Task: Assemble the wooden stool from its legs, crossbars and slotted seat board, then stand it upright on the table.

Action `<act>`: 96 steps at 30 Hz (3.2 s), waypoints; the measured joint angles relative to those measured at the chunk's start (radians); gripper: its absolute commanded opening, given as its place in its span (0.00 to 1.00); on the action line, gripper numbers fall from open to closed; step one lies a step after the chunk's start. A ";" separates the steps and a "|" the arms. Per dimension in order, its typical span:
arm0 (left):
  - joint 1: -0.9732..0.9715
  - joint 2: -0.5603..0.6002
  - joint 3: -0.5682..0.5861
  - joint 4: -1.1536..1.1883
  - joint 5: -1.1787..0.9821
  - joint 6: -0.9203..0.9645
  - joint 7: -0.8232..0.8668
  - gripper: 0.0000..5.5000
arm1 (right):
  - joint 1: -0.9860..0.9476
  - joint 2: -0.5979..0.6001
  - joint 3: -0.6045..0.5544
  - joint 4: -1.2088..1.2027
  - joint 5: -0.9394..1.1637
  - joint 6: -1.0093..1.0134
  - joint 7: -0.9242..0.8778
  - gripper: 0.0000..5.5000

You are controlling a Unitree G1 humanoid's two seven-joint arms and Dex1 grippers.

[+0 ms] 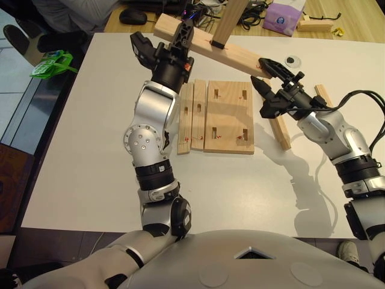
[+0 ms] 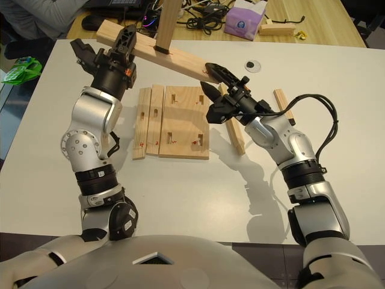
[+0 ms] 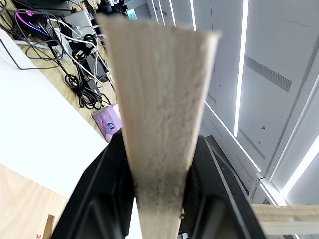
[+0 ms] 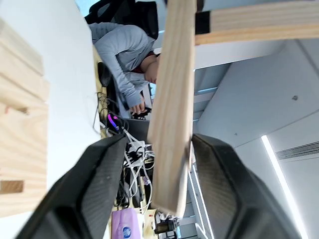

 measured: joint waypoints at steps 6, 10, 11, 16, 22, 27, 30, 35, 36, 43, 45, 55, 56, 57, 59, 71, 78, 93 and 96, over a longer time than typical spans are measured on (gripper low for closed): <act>0.000 0.049 -0.004 -0.014 0.097 -0.024 -0.004 0.19 | 0.037 -0.037 -0.009 0.009 0.020 0.023 0.044 0.73; 0.006 0.119 -0.005 -0.064 0.172 -0.030 -0.020 0.19 | 0.109 -0.086 -0.023 0.018 0.054 0.026 0.098 0.87; 0.011 0.150 -0.010 -0.093 0.188 -0.024 -0.026 0.19 | 0.130 -0.103 -0.029 0.018 0.062 0.025 0.111 0.91; 0.099 0.295 -0.082 -0.257 0.208 0.145 -0.038 0.19 | 0.174 -0.117 -0.065 0.000 0.100 0.036 0.126 0.98; 0.153 0.414 -0.168 -0.361 0.244 0.329 -0.030 0.19 | 0.228 -0.103 -0.089 -0.053 0.120 0.074 0.120 0.98; 0.209 0.399 -0.201 -0.401 0.312 0.318 -0.022 0.19 | 0.200 -0.096 -0.107 -0.042 0.120 0.088 0.101 0.98; 0.227 0.399 -0.216 -0.433 0.335 0.318 -0.021 0.19 | 0.214 -0.095 -0.110 -0.052 0.123 0.090 0.096 0.98; 0.185 0.443 -0.184 -0.422 0.396 0.337 -0.024 0.19 | 0.238 -0.070 -0.110 -0.057 0.125 0.099 0.081 0.98; 0.184 0.450 -0.177 -0.420 0.407 0.346 -0.024 0.19 | 0.238 -0.068 -0.110 -0.056 0.125 0.100 0.079 0.98; 0.138 0.436 -0.148 -0.417 0.388 0.414 -0.028 0.19 | 0.247 -0.043 -0.109 -0.056 0.118 0.119 0.039 0.98; 0.108 0.418 -0.119 -0.405 0.351 0.436 -0.028 0.19 | 0.265 -0.024 -0.108 -0.054 0.111 0.127 0.020 0.98; 0.002 0.461 -0.063 -0.382 0.223 0.606 -0.087 0.19 | 0.343 0.061 -0.086 -0.095 0.091 0.170 -0.027 0.98; 0.002 0.462 -0.055 -0.382 0.200 0.623 -0.091 0.19 | 0.357 0.067 -0.082 -0.102 0.089 0.178 -0.029 0.98; 0.002 0.464 -0.052 -0.381 0.175 0.648 -0.093 0.19 | 0.368 0.080 -0.078 -0.114 0.088 0.183 -0.033 0.98; -0.004 0.476 -0.045 -0.377 0.150 0.676 -0.102 0.19 | 0.375 0.092 -0.068 -0.115 0.079 0.187 -0.035 0.98; 0.013 0.451 -0.107 -0.368 0.199 0.672 -0.112 0.19 | 0.358 0.124 -0.052 -0.107 0.070 0.199 -0.062 0.98; -0.022 0.433 -0.131 -0.292 0.261 0.644 -0.116 0.19 | 0.359 0.126 -0.050 -0.110 0.070 0.207 -0.064 0.98; -0.107 0.354 -0.200 -0.110 0.428 0.554 -0.179 0.19 | 0.345 0.169 -0.009 -0.102 0.069 0.210 -0.076 0.98; -0.108 0.326 -0.202 -0.104 0.448 0.549 -0.181 0.19 | 0.338 0.170 -0.006 -0.098 0.069 0.204 -0.076 0.98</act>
